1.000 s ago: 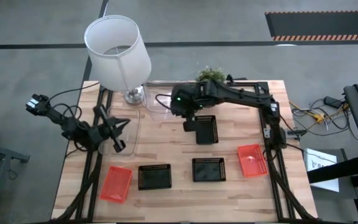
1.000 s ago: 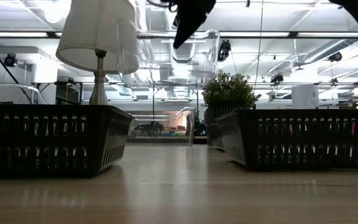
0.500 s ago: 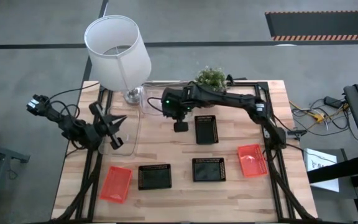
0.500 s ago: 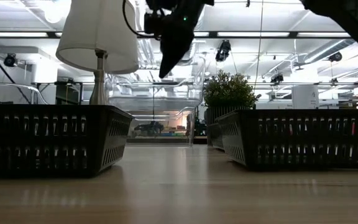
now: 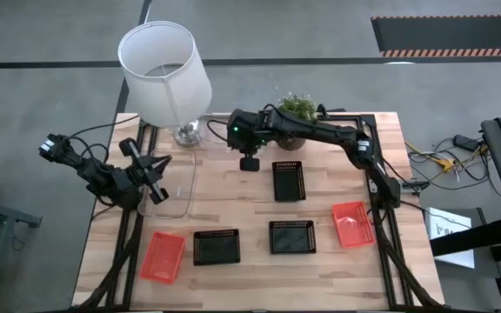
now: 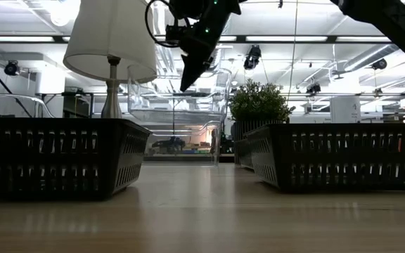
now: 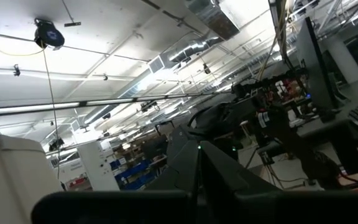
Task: Stack baskets by color
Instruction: Stack the top right transparent bin on the top left transparent bin
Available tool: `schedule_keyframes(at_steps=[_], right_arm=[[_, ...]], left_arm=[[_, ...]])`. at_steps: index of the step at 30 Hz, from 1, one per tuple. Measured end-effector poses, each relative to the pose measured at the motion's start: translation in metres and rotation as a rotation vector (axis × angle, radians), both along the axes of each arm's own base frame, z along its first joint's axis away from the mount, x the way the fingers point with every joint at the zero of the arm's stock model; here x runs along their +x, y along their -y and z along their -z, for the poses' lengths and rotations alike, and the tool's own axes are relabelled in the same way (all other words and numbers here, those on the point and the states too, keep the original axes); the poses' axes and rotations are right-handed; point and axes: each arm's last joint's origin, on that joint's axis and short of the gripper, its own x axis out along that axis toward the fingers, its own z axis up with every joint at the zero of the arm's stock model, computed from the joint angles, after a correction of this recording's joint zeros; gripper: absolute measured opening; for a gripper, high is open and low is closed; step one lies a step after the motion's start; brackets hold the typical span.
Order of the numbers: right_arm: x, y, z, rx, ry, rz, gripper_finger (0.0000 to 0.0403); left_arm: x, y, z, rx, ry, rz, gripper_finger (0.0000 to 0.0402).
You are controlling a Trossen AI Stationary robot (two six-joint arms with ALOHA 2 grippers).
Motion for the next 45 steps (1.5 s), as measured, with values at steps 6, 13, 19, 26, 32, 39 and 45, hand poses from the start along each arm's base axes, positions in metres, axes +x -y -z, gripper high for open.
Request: schedule_keyframes(at_steps=[6,13,19,26,32,39,45], right_arm=[[0.000,0.013,0.002,-0.008,0.010,0.022,0.0009],[0.002,0.022,0.001,-0.027,0.063,0.032,0.0009],[0.004,0.023,0.004,-0.035,0.071,0.020,0.0009],[0.009,0.024,0.014,-0.026,0.066,-0.014,0.0009],[0.016,0.026,0.032,-0.031,0.028,-0.026,0.0009],[0.017,0.026,0.034,-0.031,0.025,-0.026,0.0009],[0.017,0.026,0.034,-0.027,0.028,-0.018,0.0009]], left_arm=[[0.000,0.000,0.001,0.002,-0.001,-0.001,0.0000],[0.000,0.000,0.001,0.003,-0.002,-0.001,0.0000],[0.000,0.000,0.001,0.004,-0.003,-0.001,0.0000],[0.000,0.000,0.001,0.003,-0.003,-0.001,0.0000],[0.000,0.000,0.001,0.004,-0.004,-0.001,0.0000],[0.000,0.000,0.001,0.003,-0.003,0.000,0.0000],[0.000,0.000,0.001,0.002,-0.002,0.000,0.0000]])
